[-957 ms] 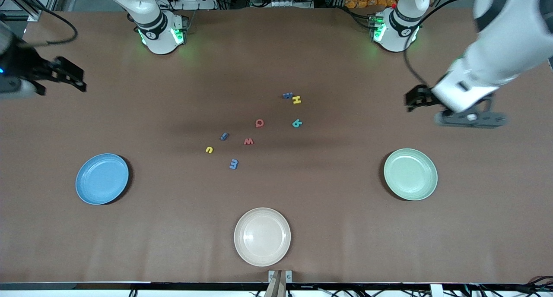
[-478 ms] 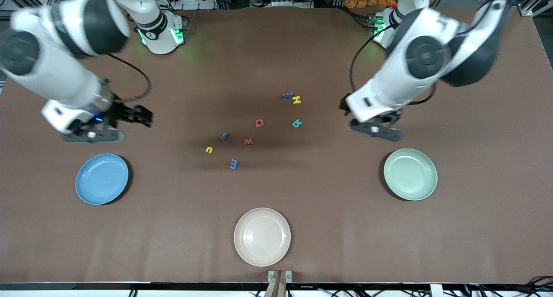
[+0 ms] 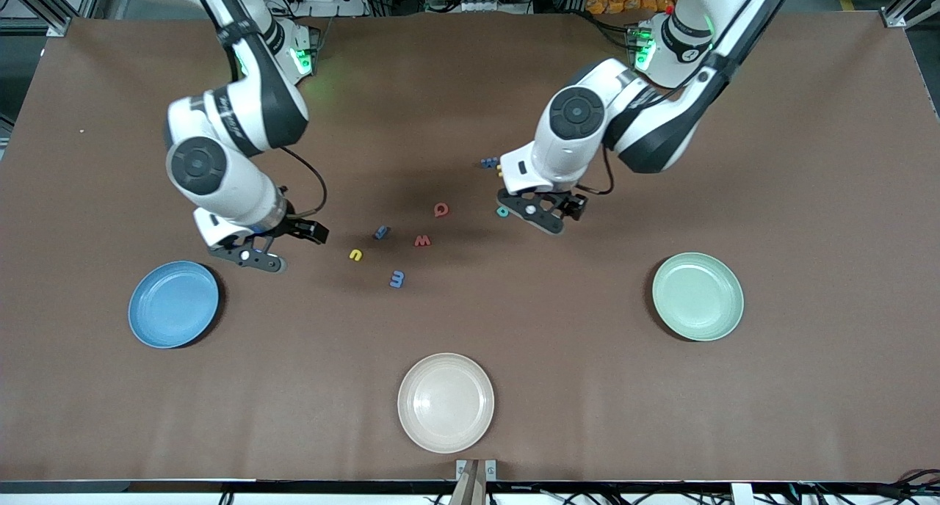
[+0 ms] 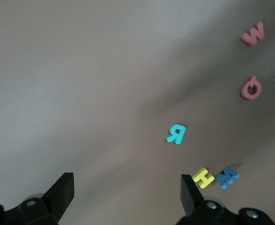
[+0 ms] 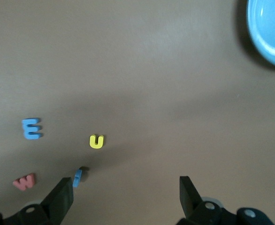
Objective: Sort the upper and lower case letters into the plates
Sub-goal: 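Grasp the teal R with the left gripper while the right gripper lowers, then place the R in the green plate while the right gripper grasps the u, then move the u to the blue plate while the left gripper reaches the H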
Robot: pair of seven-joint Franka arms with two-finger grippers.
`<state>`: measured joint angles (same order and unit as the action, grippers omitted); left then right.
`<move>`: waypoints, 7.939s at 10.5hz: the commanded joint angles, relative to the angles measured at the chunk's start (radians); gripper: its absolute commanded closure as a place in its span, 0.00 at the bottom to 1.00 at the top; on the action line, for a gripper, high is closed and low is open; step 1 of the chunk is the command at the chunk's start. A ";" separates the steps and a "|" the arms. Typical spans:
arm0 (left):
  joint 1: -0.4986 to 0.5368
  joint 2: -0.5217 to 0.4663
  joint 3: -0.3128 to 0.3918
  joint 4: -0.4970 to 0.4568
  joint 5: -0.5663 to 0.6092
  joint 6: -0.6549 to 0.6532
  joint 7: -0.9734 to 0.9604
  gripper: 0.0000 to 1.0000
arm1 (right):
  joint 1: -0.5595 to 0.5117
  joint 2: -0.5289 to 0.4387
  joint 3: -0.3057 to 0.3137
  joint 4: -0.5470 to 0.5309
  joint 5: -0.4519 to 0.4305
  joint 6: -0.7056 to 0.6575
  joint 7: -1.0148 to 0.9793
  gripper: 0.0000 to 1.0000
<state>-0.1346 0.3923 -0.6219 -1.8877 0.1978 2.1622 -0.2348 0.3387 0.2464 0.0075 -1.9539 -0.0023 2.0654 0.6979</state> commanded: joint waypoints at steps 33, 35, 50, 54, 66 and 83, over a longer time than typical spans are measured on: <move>-0.022 0.090 0.110 -0.122 0.412 0.280 -0.316 1.00 | 0.092 0.263 -0.001 -0.134 0.015 0.532 0.176 0.00; 0.086 0.036 0.110 -0.122 0.370 0.211 -0.276 1.00 | 0.092 0.264 -0.001 -0.135 0.015 0.533 0.178 0.00; 0.267 0.004 0.357 -0.070 0.048 0.139 0.035 0.00 | 0.109 0.272 -0.004 -0.125 0.054 0.535 0.172 0.00; 0.208 -0.049 0.260 -0.068 0.046 0.030 -0.205 0.00 | 0.109 0.287 -0.004 -0.123 0.051 0.558 0.170 0.00; 0.000 0.042 -0.076 -0.106 0.032 0.092 -0.984 0.00 | 0.102 0.277 -0.006 -0.123 0.048 0.556 0.146 1.00; -0.269 0.194 0.077 -0.226 0.226 0.311 -1.311 0.00 | -0.415 0.209 -0.012 0.159 0.006 0.114 -0.450 1.00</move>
<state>-0.4005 0.6062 -0.5421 -2.0846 0.3960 2.4627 -1.4940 -0.0337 0.4510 -0.0216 -1.8143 0.0271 2.2009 0.3214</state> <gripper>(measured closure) 0.000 0.731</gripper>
